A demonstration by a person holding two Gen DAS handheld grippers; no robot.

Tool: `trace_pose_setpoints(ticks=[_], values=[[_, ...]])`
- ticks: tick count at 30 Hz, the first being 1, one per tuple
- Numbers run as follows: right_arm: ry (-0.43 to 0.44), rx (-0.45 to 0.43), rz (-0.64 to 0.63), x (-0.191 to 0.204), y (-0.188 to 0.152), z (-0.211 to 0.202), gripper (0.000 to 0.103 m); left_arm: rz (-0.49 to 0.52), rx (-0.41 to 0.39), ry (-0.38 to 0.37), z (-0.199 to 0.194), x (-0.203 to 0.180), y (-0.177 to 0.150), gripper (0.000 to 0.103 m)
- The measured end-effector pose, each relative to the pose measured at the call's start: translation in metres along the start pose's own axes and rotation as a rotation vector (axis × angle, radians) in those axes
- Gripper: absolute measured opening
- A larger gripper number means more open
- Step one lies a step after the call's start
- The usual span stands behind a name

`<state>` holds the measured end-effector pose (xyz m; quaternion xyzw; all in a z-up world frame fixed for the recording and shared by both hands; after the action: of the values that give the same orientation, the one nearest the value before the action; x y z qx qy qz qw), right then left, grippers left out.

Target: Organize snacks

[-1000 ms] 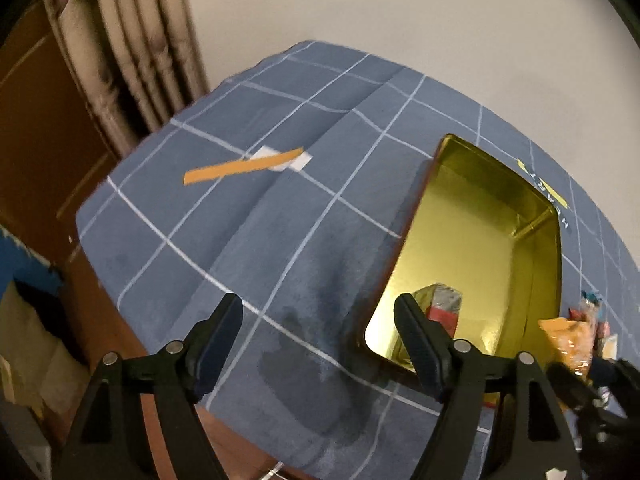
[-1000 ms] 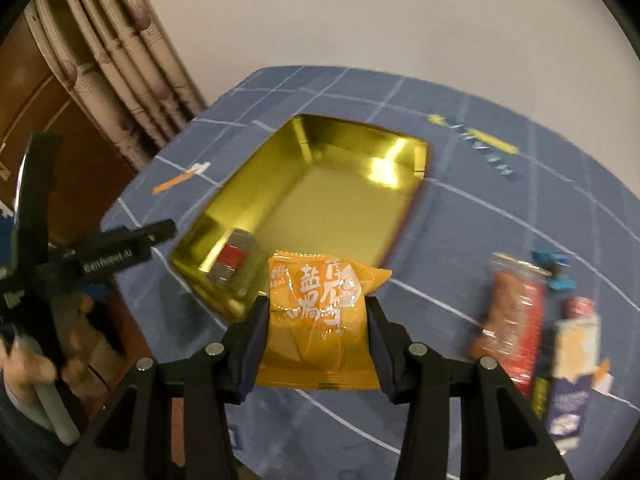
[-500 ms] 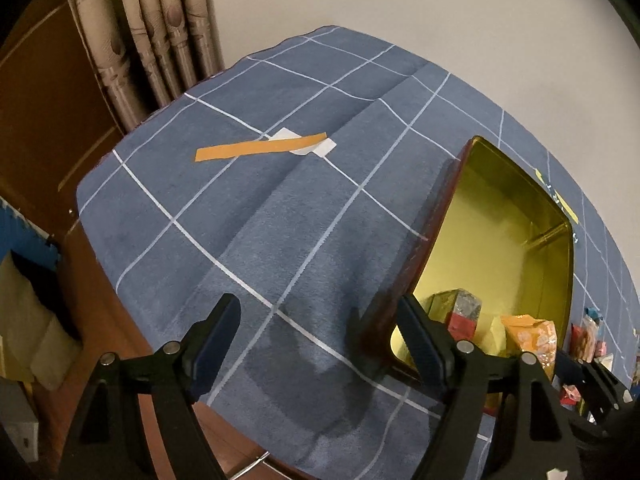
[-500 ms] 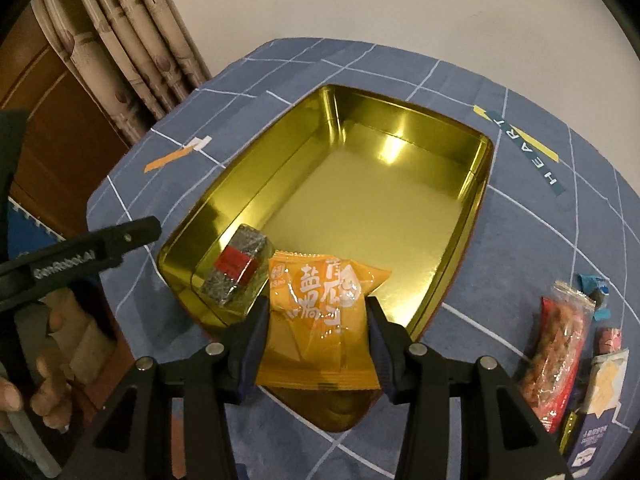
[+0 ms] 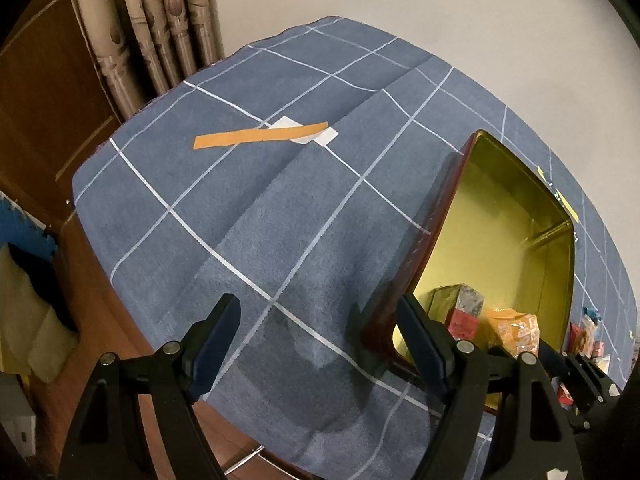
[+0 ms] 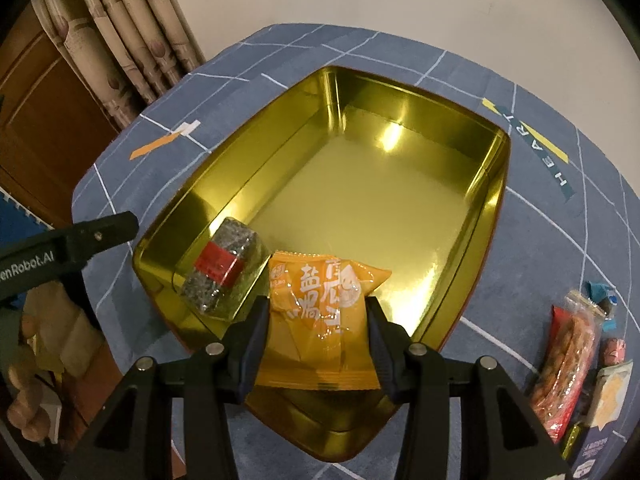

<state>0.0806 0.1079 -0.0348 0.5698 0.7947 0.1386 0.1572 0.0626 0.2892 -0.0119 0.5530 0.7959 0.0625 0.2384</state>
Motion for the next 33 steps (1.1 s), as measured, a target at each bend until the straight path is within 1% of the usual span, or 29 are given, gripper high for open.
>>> trace_pose_setpoints(ticks=[6,16,27,33], values=[[-0.022,-0.009,-0.021,0.005,0.001,0.002,0.048,0.006,0.007,-0.003,0.001,-0.001,-0.001,0.077],[-0.025,-0.005,-0.045,0.012,-0.001,0.005,0.048,0.019,0.015,-0.006,0.003,-0.005,-0.004,0.077],[0.012,-0.001,-0.01,0.006,-0.002,0.0,0.051,0.026,0.019,0.001,0.003,-0.009,-0.006,0.077],[0.03,-0.026,0.03,-0.01,-0.007,-0.016,0.051,0.044,0.017,0.009,0.003,-0.011,-0.007,0.077]])
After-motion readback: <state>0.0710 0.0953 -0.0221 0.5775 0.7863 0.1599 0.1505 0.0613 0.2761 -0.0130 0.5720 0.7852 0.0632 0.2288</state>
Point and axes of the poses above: each gripper's, at about its wrist camera, not at the fingertips, and z roughly the way its jaws point, x to its left, y to its top, the point moved 2 cm from there along z, roughly the way its jaws point, and after that the axes turned 14 degrees about -y, right-handed, at the moved point
